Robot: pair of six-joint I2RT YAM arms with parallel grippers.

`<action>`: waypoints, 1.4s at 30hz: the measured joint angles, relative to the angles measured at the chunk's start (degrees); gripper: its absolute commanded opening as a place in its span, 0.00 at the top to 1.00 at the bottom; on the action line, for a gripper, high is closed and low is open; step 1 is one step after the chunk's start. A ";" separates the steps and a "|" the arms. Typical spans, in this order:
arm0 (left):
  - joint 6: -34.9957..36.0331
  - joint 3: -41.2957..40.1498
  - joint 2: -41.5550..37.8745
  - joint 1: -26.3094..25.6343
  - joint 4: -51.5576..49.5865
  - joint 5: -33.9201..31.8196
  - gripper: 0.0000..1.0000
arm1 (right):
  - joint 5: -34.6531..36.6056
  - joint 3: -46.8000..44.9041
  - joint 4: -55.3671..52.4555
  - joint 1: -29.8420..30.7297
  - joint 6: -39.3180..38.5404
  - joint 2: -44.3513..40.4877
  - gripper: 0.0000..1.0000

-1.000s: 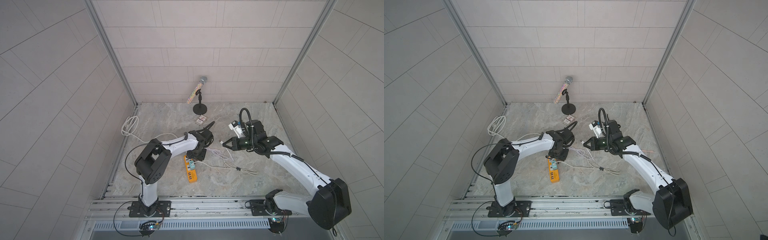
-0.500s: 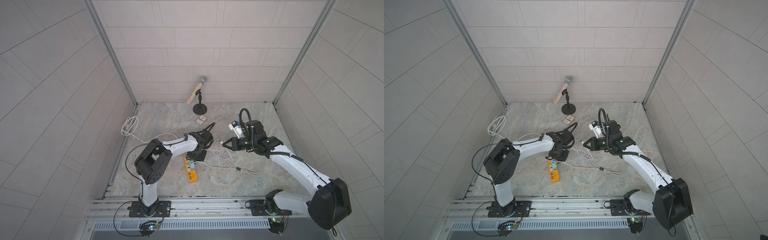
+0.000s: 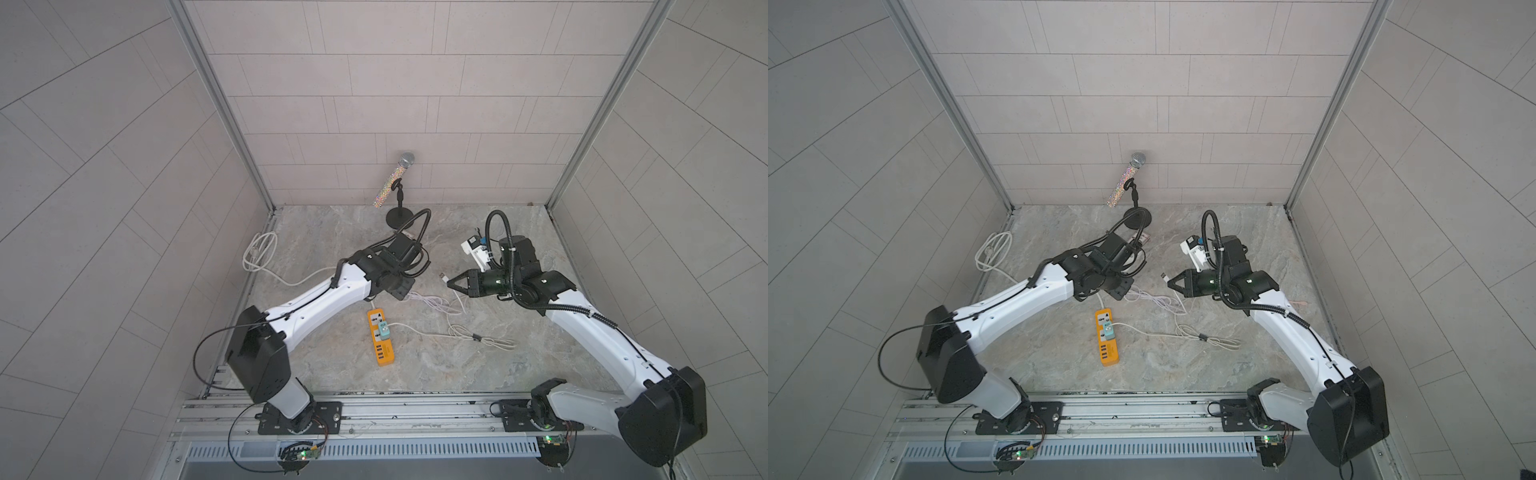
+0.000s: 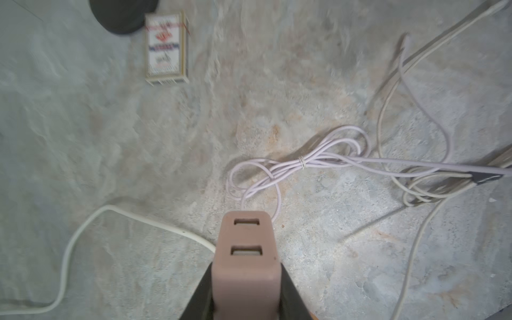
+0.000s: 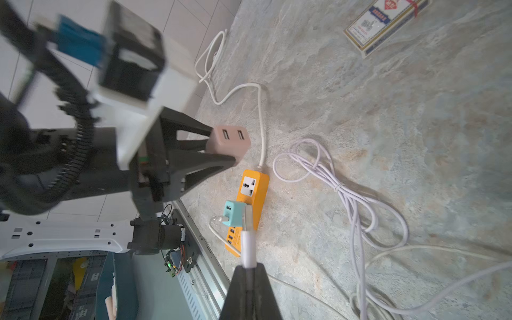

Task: Charge the electric toothbrush
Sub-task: Pick up the plug from the center of the board, then insert the charging cable into the plug.

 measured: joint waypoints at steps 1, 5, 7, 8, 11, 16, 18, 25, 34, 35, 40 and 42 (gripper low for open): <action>1.97 0.04 -2.16 0.00 -0.02 0.04 1.00 | -0.50 0.09 -0.22 -0.02 0.04 -0.33 1.00; 10.54 -0.61 -10.88 0.00 0.61 3.56 1.00 | -2.75 0.13 -1.09 0.00 0.61 -2.05 1.00; 15.34 -1.99 -15.78 -0.02 1.29 6.36 1.00 | -3.96 0.02 -1.31 0.17 1.16 -3.63 1.00; 18.08 -2.99 -18.51 -0.02 1.62 7.85 1.00 | -4.61 -0.11 -1.51 0.33 1.44 -4.72 1.00; 26.25 -6.08 -25.22 -0.04 1.46 12.66 1.00 | -6.47 -0.46 -1.95 1.29 2.40 -7.82 1.00; 37.92 -7.56 -28.04 -1.79 -2.16 16.98 1.00 | -9.05 -0.59 -3.02 4.39 3.78 -10.97 1.00; 41.38 -7.61 -27.30 -2.45 -3.85 17.55 1.00 | -9.68 -0.59 -4.09 5.84 4.00 -11.32 1.00; 49.13 -9.75 -26.14 -3.15 -6.58 19.39 1.00 | -10.19 0.15 -6.86 13.16 4.46 -9.42 1.00; 52.72 -10.80 -24.68 -3.15 -6.62 24.04 1.00 | -10.62 5.16 -9.77 19.08 3.08 -3.08 1.00; 52.96 -10.80 -24.46 -3.15 -6.62 24.57 1.00 | -10.84 5.29 -9.81 19.15 3.06 -2.84 1.00; 53.83 -10.62 -22.29 -3.17 -7.69 26.51 1.00 | -11.63 6.34 -11.08 19.28 2.64 -0.85 1.00; 54.18 -10.58 -21.46 -3.17 -8.24 26.69 1.00 | -11.67 7.34 -12.20 19.45 2.19 0.46 1.00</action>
